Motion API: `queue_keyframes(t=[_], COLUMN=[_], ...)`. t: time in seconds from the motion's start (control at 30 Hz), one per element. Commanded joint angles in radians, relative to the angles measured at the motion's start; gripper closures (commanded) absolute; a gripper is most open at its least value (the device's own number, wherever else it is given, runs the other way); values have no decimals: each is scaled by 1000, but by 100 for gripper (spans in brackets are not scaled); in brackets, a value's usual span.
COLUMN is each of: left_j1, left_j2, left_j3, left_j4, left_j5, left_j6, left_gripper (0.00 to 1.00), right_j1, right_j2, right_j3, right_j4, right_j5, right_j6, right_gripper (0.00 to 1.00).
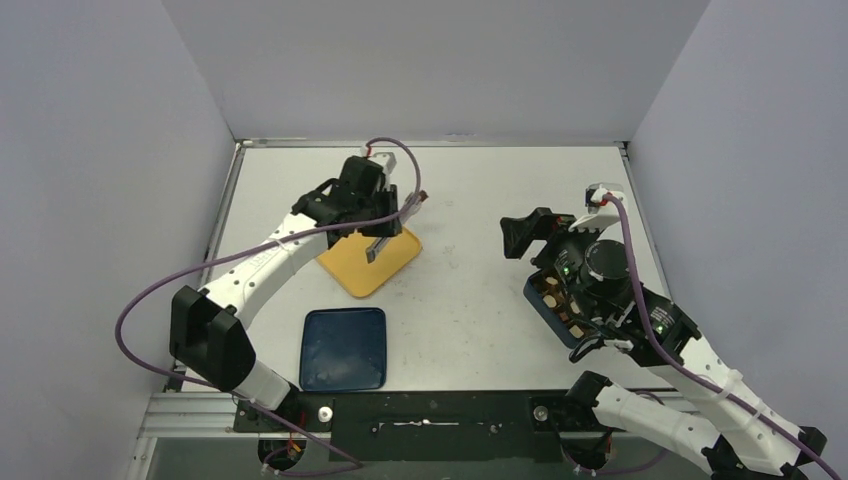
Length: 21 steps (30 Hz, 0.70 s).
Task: Pack the chocolate
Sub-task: Pick up the fake chocolate from the plate, then place the fake chocolate in the packing box.
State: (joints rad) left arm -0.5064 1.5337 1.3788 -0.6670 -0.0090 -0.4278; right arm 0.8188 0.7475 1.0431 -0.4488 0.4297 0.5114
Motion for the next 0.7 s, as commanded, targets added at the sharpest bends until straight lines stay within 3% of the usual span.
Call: queue_keyframes(t=[0.0,0.37,0.67], left_j1=[-129,-415,-517], left_j2=[-22,133,290], left_j3=[49,116,191], left_j4=[140,382,486], left_j5=[45,95,174], left_j6=[-54,-110,-100], left_gripper=[83,82,82], right_j1=[-2,-3,-3], right_j2=[-33,-93,-157], right_j3=[72,112,130], right_j4=[-18,-76,-118], right_j5=[59,155,240], right_j6=[-7,-15,-19], right_gripper=[0,0,0])
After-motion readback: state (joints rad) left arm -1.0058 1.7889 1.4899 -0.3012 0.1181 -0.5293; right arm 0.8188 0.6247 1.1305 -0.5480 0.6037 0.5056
